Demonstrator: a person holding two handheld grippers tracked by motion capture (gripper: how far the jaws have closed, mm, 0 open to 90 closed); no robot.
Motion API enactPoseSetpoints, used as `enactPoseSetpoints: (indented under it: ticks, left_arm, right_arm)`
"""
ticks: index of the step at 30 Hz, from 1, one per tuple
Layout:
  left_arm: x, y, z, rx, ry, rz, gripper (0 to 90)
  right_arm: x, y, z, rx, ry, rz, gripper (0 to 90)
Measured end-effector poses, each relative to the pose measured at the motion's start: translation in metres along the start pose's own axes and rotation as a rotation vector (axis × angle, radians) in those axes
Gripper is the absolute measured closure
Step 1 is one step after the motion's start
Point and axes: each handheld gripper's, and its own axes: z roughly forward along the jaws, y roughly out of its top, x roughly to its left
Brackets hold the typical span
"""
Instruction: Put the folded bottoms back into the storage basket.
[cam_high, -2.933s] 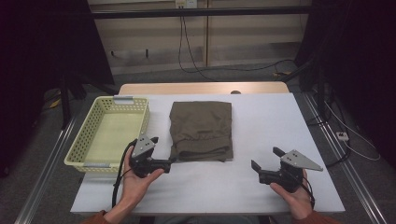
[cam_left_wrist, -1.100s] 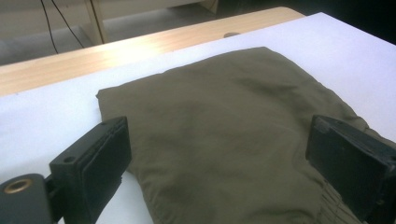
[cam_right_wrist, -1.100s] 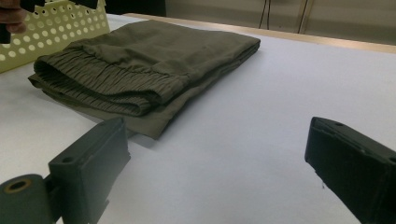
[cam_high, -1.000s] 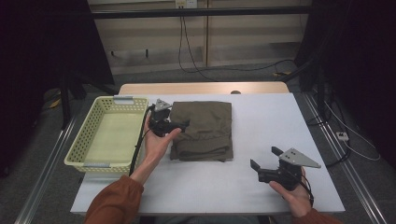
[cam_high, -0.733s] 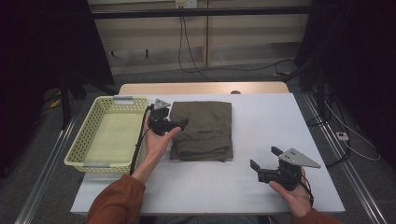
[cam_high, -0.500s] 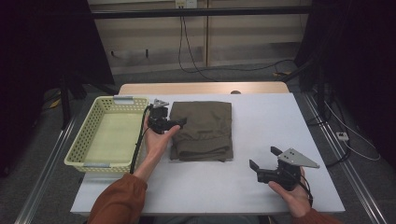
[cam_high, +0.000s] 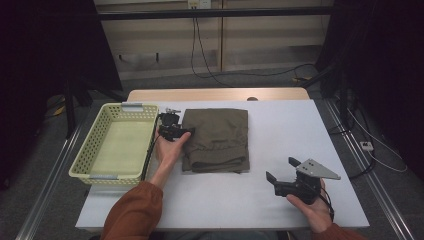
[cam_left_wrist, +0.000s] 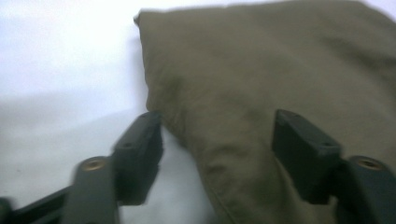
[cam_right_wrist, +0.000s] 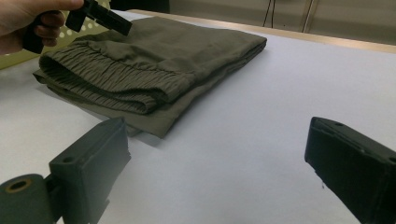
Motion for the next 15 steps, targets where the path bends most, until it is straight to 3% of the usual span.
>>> enactPoseSetpoints:
  ticks: [2,4,8,13,15]
  left_arm:
    - [0.0056,-0.0018,0.0057,0.034,-0.013,-0.049,37.6]
    - [0.0072,-0.0027,0.0073,0.045,-0.028,-0.066,37.7]
    - [0.0071,-0.0034,0.0087,0.054,-0.025,-0.068,42.1]
    - [0.0063,-0.0025,0.0094,0.079,-0.071,-0.08,50.0]
    - [0.0039,-0.0018,0.01,0.089,-0.079,-0.067,50.1]
  right_arm:
    - [0.0,-0.0001,-0.0001,0.003,0.001,-0.004,6.7]
    - [-0.0001,-0.0002,0.0,0.007,0.003,-0.002,6.7]
    - [-0.0003,-0.001,0.0007,0.017,0.006,0.001,6.7]
    - [-0.0001,-0.001,0.0012,0.019,0.007,0.003,6.7]
    - [-0.0004,-0.001,0.0015,0.019,0.006,0.004,6.7]
